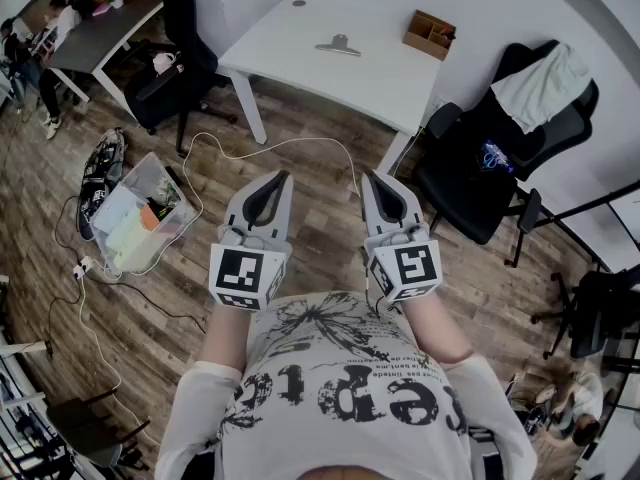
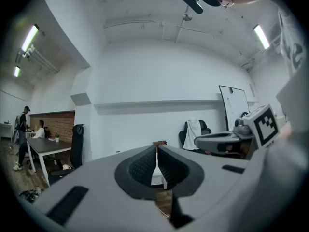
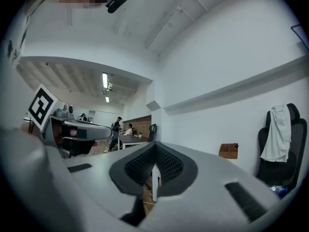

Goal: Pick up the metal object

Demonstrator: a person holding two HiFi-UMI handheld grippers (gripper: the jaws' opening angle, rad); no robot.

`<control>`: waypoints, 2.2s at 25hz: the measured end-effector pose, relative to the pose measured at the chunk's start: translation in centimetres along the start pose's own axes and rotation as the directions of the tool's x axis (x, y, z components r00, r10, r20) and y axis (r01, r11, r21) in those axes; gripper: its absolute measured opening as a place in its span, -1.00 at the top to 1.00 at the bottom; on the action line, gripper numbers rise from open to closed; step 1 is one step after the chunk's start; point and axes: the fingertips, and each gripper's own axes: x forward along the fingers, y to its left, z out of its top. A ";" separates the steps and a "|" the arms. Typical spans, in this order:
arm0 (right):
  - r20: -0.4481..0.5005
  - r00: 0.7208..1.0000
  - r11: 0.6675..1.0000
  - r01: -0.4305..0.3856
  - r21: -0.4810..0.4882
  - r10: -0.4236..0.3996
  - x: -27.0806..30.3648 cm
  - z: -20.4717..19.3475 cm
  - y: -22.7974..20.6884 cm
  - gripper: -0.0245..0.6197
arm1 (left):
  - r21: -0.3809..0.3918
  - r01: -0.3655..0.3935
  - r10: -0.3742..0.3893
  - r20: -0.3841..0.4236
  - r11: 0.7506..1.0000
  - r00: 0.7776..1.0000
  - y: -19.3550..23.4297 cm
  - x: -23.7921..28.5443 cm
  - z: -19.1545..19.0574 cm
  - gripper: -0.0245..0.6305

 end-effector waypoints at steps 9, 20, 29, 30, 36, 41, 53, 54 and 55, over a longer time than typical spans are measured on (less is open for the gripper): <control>-0.013 1.000 1.000 0.008 -0.002 -0.008 0.2 -0.1 1.1 0.95 | -0.005 0.008 -0.008 0.008 1.000 1.000 0.8 -0.6 0.1 0.89; -0.081 0.996 0.997 0.049 0.056 -0.044 2.5 -3.1 2.3 0.95 | -0.064 -0.018 0.014 -0.058 0.998 0.998 3.7 -1.6 -3.4 0.89; -0.134 0.991 0.999 0.027 0.028 -0.023 6.6 -4.7 3.5 0.95 | -0.113 -0.078 0.066 -0.105 0.991 0.992 7.5 -1.3 -5.5 0.89; -0.135 0.991 0.999 0.025 0.022 -0.022 7.2 -5.0 3.4 0.95 | -0.111 -0.078 0.066 -0.109 0.991 0.992 7.8 -0.9 -5.7 0.89; -0.135 0.991 1.000 -0.010 0.014 0.012 13.1 -6.2 1.8 0.95 | -0.088 -0.110 0.100 -0.113 0.990 0.989 11.6 3.3 -6.1 0.89; -0.124 0.992 1.000 -0.017 0.020 0.019 20.0 -6.2 -1.8 0.95 | -0.089 -0.143 0.133 -0.117 0.986 0.984 16.1 9.2 -6.2 0.89; -0.128 0.991 0.998 0.055 0.038 -0.050 35.9 -6.9 -16.2 0.95 | -0.044 -0.094 0.090 -0.080 0.995 0.993 22.8 29.5 -4.3 0.89; -0.136 0.989 0.997 0.064 0.037 -0.059 36.7 -7.2 -17.2 0.95 | -0.040 -0.086 0.083 -0.078 0.995 0.994 23.1 30.8 -4.2 0.89; -0.145 0.987 0.997 0.072 0.035 -0.066 37.5 -7.5 -18.2 0.95 | -0.038 -0.083 0.080 -0.075 0.996 0.994 23.4 31.9 -4.2 0.89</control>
